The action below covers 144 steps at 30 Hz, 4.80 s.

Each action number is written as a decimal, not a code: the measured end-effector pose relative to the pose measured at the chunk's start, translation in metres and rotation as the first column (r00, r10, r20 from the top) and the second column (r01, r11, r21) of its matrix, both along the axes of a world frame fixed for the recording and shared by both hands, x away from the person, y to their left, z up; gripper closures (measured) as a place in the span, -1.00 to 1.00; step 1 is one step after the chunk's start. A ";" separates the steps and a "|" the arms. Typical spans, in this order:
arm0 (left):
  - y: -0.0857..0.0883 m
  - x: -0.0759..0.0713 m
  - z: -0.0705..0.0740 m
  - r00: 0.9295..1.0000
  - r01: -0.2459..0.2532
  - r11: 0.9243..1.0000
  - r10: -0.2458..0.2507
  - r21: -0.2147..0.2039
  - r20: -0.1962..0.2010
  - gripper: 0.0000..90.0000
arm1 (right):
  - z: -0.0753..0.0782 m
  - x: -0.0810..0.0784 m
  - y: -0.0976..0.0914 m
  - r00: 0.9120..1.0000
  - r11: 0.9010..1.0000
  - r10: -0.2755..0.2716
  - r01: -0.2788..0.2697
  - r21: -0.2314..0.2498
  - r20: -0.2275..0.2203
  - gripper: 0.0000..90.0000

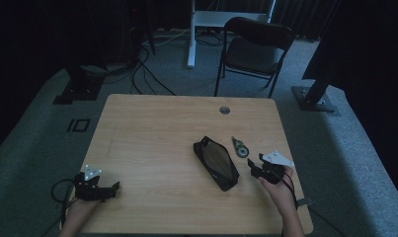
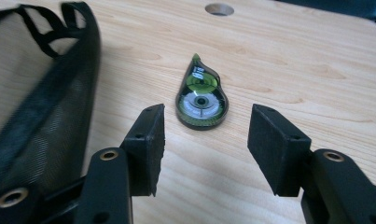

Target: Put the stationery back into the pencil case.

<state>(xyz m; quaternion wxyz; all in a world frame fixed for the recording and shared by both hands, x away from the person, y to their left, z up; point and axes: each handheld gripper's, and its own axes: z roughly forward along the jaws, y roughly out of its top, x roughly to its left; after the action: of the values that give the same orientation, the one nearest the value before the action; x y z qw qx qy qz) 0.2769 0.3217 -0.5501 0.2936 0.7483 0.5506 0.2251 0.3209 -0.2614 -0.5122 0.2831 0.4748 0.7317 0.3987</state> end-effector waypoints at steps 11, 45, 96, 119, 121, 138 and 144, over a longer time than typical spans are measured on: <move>0.000 0.000 0.000 1.000 -0.001 1.000 0.001 -0.002 0.001 -1.00 | -0.016 0.034 0.004 0.999 1.000 -0.003 0.003 0.006 -0.041 -0.03; 0.000 0.000 0.000 1.000 -0.001 1.000 0.001 -0.002 0.000 -1.00 | -0.026 0.097 0.030 0.990 0.999 0.010 -0.018 -0.052 -0.144 -0.44; 0.000 0.000 0.000 1.000 -0.001 1.000 0.001 -0.001 -0.001 -1.00 | -0.014 0.093 0.033 0.977 0.999 0.003 -0.011 -0.037 -0.211 0.09; 0.000 0.000 0.000 1.000 -0.001 1.000 0.001 -0.001 -0.001 -1.00 | 0.043 0.069 0.036 0.989 0.999 0.022 -0.027 -0.027 -0.147 0.09; 0.000 0.000 0.000 1.000 -0.001 1.000 0.001 -0.001 -0.001 -1.00 | 0.050 0.066 0.037 0.990 0.999 0.027 -0.029 -0.019 -0.141 0.10; 0.000 0.000 0.000 1.000 -0.001 1.000 0.001 -0.001 -0.001 -1.00 | 0.082 0.051 0.078 0.987 0.995 0.100 -0.100 0.011 -0.127 0.10; 0.000 0.000 0.000 1.000 -0.001 1.000 0.001 -0.001 0.000 -1.00 | 0.085 0.047 0.094 0.981 0.991 0.137 -0.137 0.009 -0.139 0.10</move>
<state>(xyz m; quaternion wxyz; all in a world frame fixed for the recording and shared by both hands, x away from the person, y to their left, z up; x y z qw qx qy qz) 0.2769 0.3216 -0.5500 0.2939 0.7478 0.5512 0.2248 0.3684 -0.1670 -0.4271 0.2033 0.4499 0.7807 0.3831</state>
